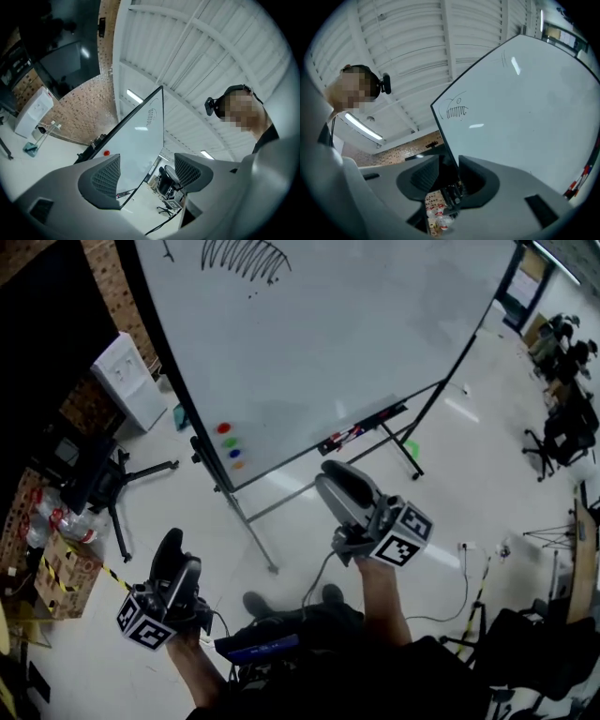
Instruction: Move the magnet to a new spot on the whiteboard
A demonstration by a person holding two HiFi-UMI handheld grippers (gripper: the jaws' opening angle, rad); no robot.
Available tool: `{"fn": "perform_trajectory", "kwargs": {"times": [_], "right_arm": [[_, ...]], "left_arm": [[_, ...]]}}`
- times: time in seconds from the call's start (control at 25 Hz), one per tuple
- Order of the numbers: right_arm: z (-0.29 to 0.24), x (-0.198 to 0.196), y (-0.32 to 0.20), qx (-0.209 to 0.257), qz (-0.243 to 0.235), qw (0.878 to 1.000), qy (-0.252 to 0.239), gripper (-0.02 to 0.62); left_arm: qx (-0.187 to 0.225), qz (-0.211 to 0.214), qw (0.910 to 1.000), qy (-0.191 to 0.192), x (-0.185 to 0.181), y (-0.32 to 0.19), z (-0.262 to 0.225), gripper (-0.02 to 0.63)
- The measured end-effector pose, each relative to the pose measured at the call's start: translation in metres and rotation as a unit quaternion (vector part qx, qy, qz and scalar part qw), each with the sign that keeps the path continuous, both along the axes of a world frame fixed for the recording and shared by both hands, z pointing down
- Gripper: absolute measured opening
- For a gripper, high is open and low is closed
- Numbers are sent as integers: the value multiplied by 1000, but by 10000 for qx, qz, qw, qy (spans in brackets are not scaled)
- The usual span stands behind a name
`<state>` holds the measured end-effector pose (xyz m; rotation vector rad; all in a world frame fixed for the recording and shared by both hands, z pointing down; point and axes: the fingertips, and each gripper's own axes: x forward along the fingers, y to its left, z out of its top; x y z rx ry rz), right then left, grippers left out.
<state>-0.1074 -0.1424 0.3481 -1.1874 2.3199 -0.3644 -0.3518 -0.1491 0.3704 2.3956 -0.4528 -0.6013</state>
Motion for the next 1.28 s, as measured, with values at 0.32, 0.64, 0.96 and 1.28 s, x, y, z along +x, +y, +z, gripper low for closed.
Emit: {"fn": "perform_trajectory", "kwargs": {"times": [0.32,0.64,0.96,1.28], "right_arm": [[9,94,49,52,-597,9981,-121,160],[12,108,75,13,-1308,9908,-331,144],[13,103,108,-50,-1189,9928,-164,144],[43,62,122,-482,-885,9943,339,144]], "left_arm": [[-66,-658,9972,-349,91,86,-1,354],[-159,-1343,9892,-560,110,154,-9,354],[-85,-1268,9907,-482,107,185,-14,354],[-249,-1258,9915,-232,57,212,-1,354]]}}
